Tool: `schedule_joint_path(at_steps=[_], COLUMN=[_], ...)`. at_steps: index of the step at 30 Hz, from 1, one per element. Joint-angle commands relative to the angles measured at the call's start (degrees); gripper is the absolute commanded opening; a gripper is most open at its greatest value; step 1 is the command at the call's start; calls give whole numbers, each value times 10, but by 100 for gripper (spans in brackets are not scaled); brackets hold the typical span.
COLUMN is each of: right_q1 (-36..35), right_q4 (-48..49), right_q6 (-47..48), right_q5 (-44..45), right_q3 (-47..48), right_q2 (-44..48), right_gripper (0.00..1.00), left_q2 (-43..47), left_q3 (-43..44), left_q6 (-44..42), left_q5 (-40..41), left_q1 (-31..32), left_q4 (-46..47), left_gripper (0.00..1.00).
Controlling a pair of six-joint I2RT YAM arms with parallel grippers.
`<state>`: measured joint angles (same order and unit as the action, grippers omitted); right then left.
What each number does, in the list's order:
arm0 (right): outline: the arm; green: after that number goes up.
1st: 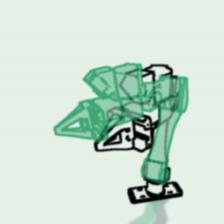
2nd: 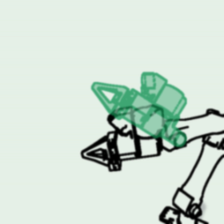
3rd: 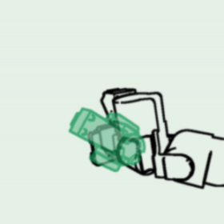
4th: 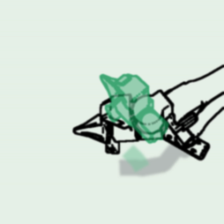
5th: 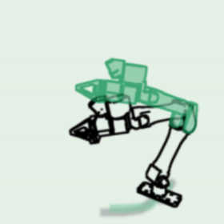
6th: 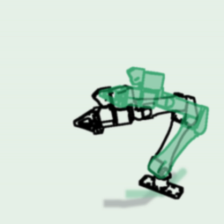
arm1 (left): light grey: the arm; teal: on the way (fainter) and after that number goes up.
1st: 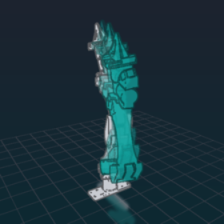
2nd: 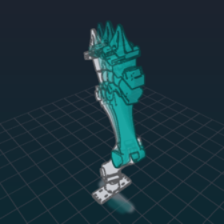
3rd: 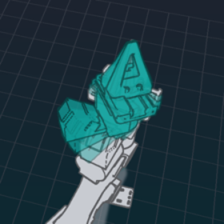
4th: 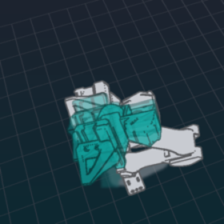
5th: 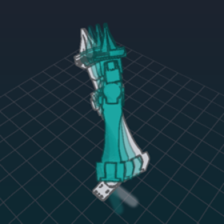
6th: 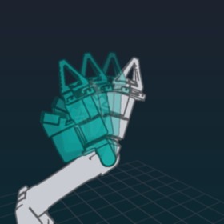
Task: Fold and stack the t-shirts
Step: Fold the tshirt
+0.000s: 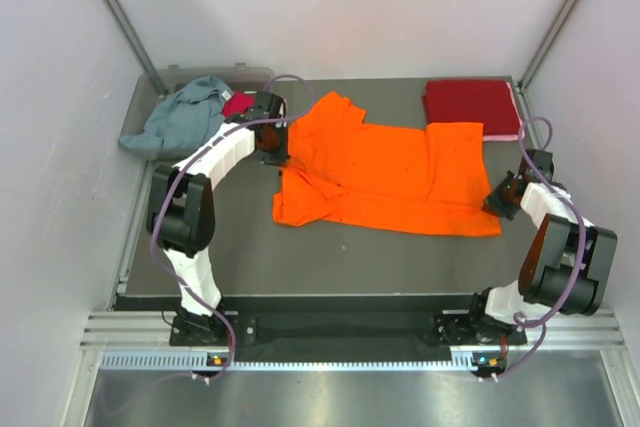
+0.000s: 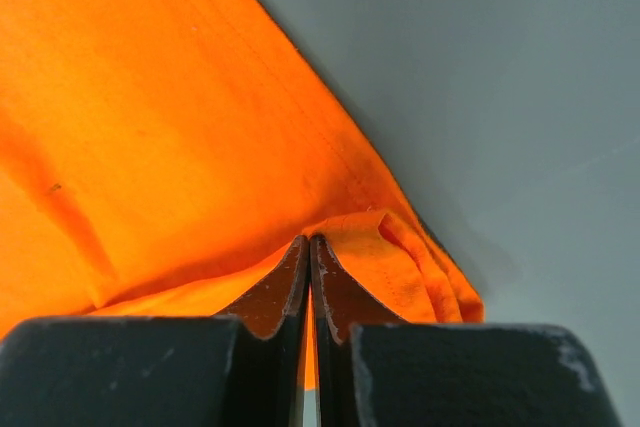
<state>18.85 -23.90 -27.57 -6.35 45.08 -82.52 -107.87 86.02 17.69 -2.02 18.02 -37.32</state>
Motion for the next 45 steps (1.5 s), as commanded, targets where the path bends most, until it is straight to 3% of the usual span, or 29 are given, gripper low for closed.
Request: schedule_joint_path(at_steps=[1,18,29,35,45], right_q1=[-6,-16,-19,-19,-19], right_q4=[30,43,50,38,-64], right_q6=[9,3,2,-2,-63], right_q5=[-1,-31,-29,-15,60], right_q3=[26,47,56,57,81], right_q2=[-18,-43,-71,-57,-18], right_gripper=[1,0,1,22,31], left_q2=[-9,5,-32,-26,-23], left_q3=[33,26,75,53,53], left_q6=[-6,8,-2,1,7], left_q5=[8,46,76,59,43], left_q1=[-4,-4,-4,-4,-4], left_q4=[-6,37,-12,-2,1], left_gripper=[0,0,0,0,0])
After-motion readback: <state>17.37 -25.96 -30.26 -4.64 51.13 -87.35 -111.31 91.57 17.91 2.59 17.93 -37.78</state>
